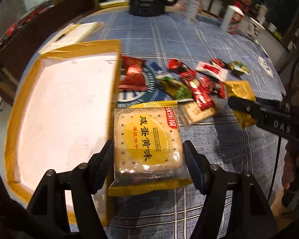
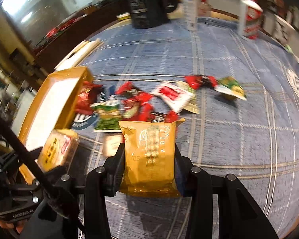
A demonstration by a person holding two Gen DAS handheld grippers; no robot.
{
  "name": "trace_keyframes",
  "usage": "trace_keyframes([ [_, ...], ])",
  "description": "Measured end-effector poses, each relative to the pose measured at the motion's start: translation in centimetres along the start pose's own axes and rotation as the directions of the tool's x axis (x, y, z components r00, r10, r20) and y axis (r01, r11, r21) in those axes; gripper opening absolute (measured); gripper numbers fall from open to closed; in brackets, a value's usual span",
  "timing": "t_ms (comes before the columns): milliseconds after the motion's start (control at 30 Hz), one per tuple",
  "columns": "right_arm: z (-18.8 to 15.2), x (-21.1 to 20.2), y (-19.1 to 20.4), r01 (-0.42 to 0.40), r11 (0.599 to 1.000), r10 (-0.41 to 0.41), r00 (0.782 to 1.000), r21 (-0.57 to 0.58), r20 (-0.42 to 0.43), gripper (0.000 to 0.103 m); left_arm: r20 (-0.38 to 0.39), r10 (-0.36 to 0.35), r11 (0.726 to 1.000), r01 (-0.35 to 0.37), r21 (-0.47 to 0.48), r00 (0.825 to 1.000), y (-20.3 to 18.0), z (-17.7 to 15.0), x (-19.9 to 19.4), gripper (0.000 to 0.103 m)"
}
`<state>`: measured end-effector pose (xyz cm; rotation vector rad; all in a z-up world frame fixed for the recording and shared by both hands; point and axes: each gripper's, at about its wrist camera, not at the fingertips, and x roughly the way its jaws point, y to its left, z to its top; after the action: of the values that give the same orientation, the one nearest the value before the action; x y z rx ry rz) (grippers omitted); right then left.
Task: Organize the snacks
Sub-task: 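Carry both packs into the cardboard tray and open both tools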
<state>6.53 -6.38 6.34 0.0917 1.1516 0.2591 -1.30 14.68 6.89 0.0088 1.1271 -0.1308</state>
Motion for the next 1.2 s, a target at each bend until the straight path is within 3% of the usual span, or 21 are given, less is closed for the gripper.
trace_keyframes([
  [267, 0.8, -0.5, 3.9, -0.07, 0.996, 0.07, 0.998, -0.055, 0.007, 0.043, 0.033, 0.014, 0.995, -0.011, -0.097, 0.999, 4.0, -0.3, -2.5, 0.07],
  [833, 4.9, 4.2, 17.8, -0.104, 0.995, 0.104, 0.994, -0.003, 0.028, 0.043, 0.018, 0.04, 0.999, -0.04, 0.011, 0.999, 18.4, 1.8, 0.2, 0.07],
  [1033, 5.5, 7.1, 20.4, -0.088, 0.996, 0.089, 0.996, 0.009, -0.018, 0.043, -0.011, 0.058, 0.997, -0.058, 0.046, 0.998, 22.2, 2.6, 2.5, 0.07],
  [1200, 5.0, 8.6, 21.1, -0.072, 0.997, 0.073, 0.996, 0.025, -0.047, 0.043, 0.01, 0.107, 0.98, -0.107, 0.166, 0.994, 22.7, 3.4, 3.7, 0.07],
])
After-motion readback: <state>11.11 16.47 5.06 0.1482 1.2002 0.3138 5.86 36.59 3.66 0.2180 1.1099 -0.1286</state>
